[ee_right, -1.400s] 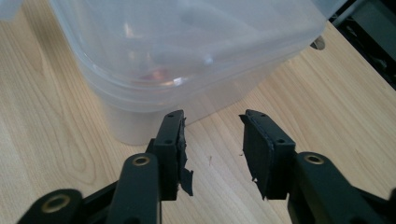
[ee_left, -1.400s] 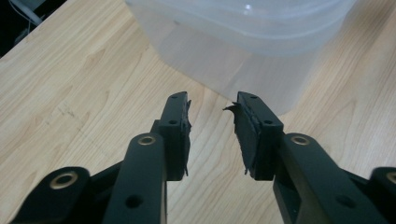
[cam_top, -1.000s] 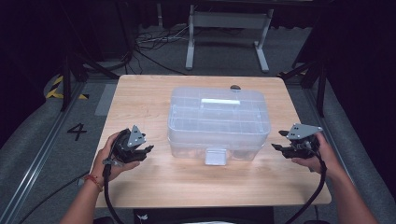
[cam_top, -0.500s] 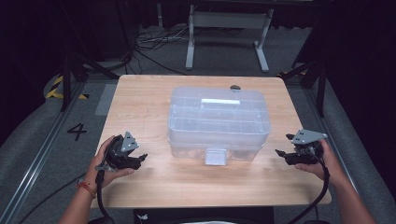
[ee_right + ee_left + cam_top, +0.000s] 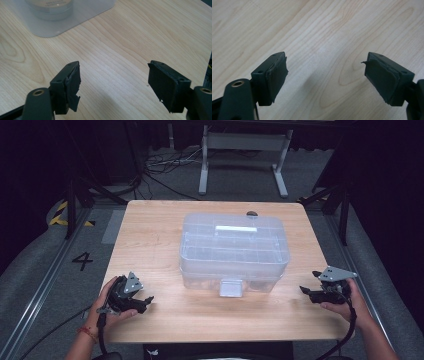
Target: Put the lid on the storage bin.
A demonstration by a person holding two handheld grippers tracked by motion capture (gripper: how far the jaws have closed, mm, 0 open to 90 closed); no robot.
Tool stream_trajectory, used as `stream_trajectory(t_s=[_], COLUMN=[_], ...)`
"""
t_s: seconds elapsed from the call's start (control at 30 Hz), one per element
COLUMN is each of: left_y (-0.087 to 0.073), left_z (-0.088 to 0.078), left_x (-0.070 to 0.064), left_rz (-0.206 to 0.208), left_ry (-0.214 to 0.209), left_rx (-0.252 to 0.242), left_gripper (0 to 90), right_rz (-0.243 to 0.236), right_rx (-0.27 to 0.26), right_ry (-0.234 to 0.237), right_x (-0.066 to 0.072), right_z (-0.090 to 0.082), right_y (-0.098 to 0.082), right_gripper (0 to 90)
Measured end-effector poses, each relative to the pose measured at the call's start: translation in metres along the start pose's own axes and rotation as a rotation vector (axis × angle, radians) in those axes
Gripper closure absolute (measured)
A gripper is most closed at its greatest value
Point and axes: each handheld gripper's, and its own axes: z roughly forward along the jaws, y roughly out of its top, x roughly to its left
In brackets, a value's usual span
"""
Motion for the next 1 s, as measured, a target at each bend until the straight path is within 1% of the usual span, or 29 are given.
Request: stream_trajectory(t_s=[0.07,0.1,0.13,0.2,0.23,0.27,0.3,0.37,0.43,0.47,0.5,0.53,0.57,0.6,0.63,0.67,0.73,0.8,0.83,0.87,0.9,0.93,1.0], left_y=[-0.005,-0.007,-0.009,-0.013,-0.014,-0.016,-0.016,-0.017,-0.020,-0.022,-0.023,-0.025,-0.026,-0.028,-0.028,-0.028,-0.028,-0.028,-0.028,-0.028,-0.028,-0.028,-0.027], left_z=[0.001,0.001,0.002,0.003,0.003,0.002,0.002,0.002,0.002,0.002,0.003,0.003,0.004,0.005,0.006,0.006,0.006,0.006,0.006,0.006,0.006,0.006,0.007], left_x=[0.000,-0.001,0.000,0.000,0.000,0.000,0.000,0.000,0.000,0.001,0.001,0.003,0.005,0.006,0.006,0.006,0.005,0.005,0.005,0.005,0.005,0.005,0.006], left_rz=[-0.013,-0.021,-0.019,-0.037,-0.052,-0.046,-0.046,-0.057,-0.076,-0.090,-0.102,-0.125,-0.145,-0.175,-0.200,-0.195,-0.206,-0.207,-0.216,-0.206,-0.206,-0.218,-0.224], left_ry=[-0.004,0.000,-0.008,-0.017,-0.022,-0.019,-0.019,-0.014,-0.018,-0.028,-0.025,-0.038,-0.049,-0.061,-0.068,-0.064,-0.064,-0.060,-0.064,-0.055,-0.055,-0.056,-0.054], left_rx=[0.006,0.000,0.001,-0.004,-0.008,-0.016,-0.016,-0.022,-0.036,-0.042,-0.048,-0.052,-0.058,-0.064,-0.060,-0.061,-0.059,-0.059,-0.059,-0.058,-0.058,-0.060,-0.061], left_gripper=[18.0,18.0,18.0,18.0,17.4,17.4,17.2,17.1,17.1,17.1,16.8,15.2,15.1,14.9,14.5,14.3,13.9,13.7,13.7,13.6,13.6,13.6,14.0], right_rz=[0.014,0.019,0.029,0.040,0.052,0.066,0.066,0.094,0.136,0.151,0.174,0.213,0.225,0.253,0.283,0.305,0.318,0.322,0.322,0.319,0.319,0.319,0.320], right_rx=[-0.001,0.002,-0.002,-0.003,-0.001,-0.003,-0.003,-0.002,-0.002,-0.006,-0.007,-0.010,-0.014,-0.018,-0.018,-0.023,-0.021,-0.017,-0.015,-0.014,-0.014,-0.013,-0.011], right_ry=[-0.003,0.002,0.008,0.008,0.009,0.012,0.012,0.016,0.026,0.029,0.033,0.032,0.024,0.014,0.017,0.026,0.006,0.005,0.010,0.014,0.014,0.011,0.010], right_x=[0.000,0.000,0.000,0.000,0.000,-0.001,-0.001,-0.002,-0.004,-0.005,-0.005,-0.007,-0.008,-0.009,-0.010,-0.011,-0.012,-0.012,-0.012,-0.012,-0.012,-0.012,-0.012], right_z=[0.001,0.001,0.001,0.000,0.000,0.000,0.000,-0.001,0.000,0.000,0.000,0.001,0.002,0.003,0.005,0.005,0.005,0.005,0.005,0.005,0.005,0.006,0.006], right_y=[-0.005,-0.008,-0.010,-0.014,-0.017,-0.020,-0.020,-0.027,-0.036,-0.039,-0.043,-0.050,-0.053,-0.056,-0.060,-0.061,-0.062,-0.062,-0.062,-0.062,-0.062,-0.061,-0.061], right_gripper=[25.8,25.7,25.7,25.6,25.4,25.4,25.4,24.8,24.2,24.2,24.2,24.0,24.1,24.5,24.6,24.4,23.3,22.5,21.4,20.5,20.5,19.5,18.7])
